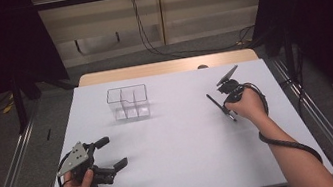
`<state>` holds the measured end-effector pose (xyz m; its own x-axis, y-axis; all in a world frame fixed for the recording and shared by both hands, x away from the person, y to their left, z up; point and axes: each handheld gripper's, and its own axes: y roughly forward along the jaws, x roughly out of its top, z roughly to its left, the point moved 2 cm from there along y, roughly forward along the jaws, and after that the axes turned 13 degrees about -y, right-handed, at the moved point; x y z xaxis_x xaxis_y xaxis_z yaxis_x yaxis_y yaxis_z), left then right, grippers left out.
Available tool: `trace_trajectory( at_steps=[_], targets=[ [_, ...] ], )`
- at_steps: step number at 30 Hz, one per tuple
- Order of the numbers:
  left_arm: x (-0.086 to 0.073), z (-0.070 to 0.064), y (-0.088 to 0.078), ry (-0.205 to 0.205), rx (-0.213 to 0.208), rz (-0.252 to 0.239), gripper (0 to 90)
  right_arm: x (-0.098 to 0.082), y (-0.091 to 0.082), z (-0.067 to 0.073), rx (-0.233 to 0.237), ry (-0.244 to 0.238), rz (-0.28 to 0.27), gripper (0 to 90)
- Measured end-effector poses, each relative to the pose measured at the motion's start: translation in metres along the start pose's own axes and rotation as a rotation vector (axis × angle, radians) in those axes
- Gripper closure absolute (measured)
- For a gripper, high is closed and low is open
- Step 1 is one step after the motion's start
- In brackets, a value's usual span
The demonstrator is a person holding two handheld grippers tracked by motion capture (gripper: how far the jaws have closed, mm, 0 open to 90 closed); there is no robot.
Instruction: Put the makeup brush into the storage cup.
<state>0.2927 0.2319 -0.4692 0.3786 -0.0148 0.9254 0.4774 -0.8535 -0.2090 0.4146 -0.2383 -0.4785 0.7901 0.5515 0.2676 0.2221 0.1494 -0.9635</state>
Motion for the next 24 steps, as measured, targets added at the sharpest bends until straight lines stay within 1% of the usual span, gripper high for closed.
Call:
trace_trajectory(
  at_steps=[2,3,9,11,16,21,24],
  targets=[
    [0.000,0.000,-0.001,0.001,0.002,-0.001,0.5,-0.001,0.000,-0.001,0.005,0.001,-0.008,84.4],
    [0.000,0.000,-0.001,-0.003,0.003,-0.002,0.5,-0.002,-0.001,-0.001,0.012,-0.011,-0.018,84.6],
    [0.001,0.000,-0.002,0.002,0.008,-0.004,0.5,-0.010,-0.002,-0.004,0.043,-0.003,-0.070,84.8],
    [0.001,0.000,-0.002,0.002,0.010,-0.004,0.5,-0.012,-0.005,-0.004,0.051,-0.016,-0.078,84.8],
    [0.001,0.000,-0.002,-0.001,0.012,-0.007,0.5,-0.017,-0.019,-0.005,0.078,-0.027,-0.159,84.9],
    [0.002,-0.002,0.000,0.006,0.012,-0.002,0.5,-0.020,-0.030,0.001,0.096,-0.073,-0.199,84.9],
    [0.002,-0.003,0.000,0.009,0.014,0.005,0.5,-0.021,-0.033,0.006,0.109,-0.099,-0.207,84.9]
  ],
)
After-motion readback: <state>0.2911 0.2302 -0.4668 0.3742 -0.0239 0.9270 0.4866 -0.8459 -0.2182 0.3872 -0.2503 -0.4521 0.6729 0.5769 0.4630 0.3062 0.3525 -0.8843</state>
